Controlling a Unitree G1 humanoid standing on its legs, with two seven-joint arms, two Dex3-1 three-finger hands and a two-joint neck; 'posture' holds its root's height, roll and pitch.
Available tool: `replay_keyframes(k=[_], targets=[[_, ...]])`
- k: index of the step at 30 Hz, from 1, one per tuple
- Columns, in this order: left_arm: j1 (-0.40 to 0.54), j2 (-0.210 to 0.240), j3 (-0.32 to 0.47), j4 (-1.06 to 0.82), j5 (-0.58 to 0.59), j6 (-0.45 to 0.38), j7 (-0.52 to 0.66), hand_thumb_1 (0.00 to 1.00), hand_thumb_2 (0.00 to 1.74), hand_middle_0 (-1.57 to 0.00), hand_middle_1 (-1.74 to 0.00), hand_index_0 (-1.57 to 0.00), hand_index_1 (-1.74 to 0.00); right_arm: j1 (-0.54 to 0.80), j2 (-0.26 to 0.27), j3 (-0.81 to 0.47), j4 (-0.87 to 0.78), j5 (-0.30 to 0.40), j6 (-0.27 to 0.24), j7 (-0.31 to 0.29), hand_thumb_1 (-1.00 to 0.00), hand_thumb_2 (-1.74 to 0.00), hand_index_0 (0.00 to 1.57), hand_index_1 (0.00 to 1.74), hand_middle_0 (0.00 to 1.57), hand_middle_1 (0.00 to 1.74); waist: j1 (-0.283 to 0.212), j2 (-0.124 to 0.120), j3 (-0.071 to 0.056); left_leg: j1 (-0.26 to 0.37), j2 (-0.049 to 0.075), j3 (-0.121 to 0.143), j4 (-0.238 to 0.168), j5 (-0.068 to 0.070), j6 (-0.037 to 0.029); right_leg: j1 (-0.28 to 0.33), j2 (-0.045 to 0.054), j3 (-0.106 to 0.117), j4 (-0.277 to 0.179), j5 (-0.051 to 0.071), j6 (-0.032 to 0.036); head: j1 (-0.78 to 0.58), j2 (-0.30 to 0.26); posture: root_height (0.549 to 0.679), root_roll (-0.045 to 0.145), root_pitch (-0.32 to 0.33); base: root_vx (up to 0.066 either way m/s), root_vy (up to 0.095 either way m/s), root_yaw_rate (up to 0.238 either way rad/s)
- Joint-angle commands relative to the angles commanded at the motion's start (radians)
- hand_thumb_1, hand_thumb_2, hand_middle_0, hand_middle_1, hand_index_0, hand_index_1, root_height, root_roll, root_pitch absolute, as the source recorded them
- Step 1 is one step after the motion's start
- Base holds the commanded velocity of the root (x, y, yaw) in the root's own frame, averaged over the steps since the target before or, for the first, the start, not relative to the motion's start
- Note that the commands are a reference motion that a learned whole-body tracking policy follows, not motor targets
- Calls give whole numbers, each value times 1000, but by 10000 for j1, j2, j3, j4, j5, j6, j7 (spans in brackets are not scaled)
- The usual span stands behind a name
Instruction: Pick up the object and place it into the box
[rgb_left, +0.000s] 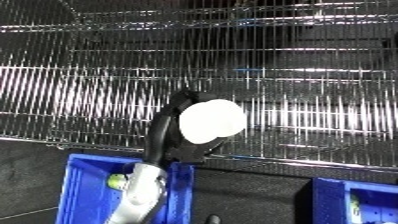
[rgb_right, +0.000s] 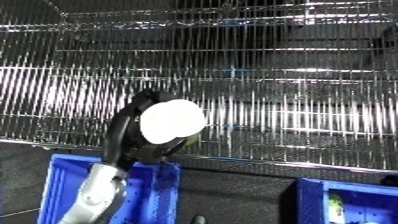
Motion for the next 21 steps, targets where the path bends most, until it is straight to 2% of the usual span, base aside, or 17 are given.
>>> replay_keyframes(k=[7,13,21], targets=[[1078,462,779,-1076,-566,-712,42,850,1479,-1334,-1479,-1334,-1479,422,-14,-316,130,17,-260,-127,0,0,0,0,0,0,404,297,0,265,-168,-157,-243,82,-10,239,-180,-180,-41,-104,-56,306,-102,652,33,109,-32,-12,149],[2263,902,1788,-2511,-681,-1089,466,850,1479,-1334,-1479,-1334,-1479,944,16,-655,431,140,-582,-223,0,0,0,0,0,0,873,534,0,401,-370,-409,-327,117,21,487,-350,-438,16,-249,-138,276,-204,654,39,97,-34,-34,194],[3602,1270,2885,-3497,-704,-1604,1172,850,1479,-1334,-1479,-1334,-1479,1497,86,-993,846,445,-993,-63,0,0,0,0,0,0,1425,696,0,547,-591,-693,-467,168,60,813,-508,-758,6,-421,-231,-333,-274,655,46,87,-25,-35,175]])
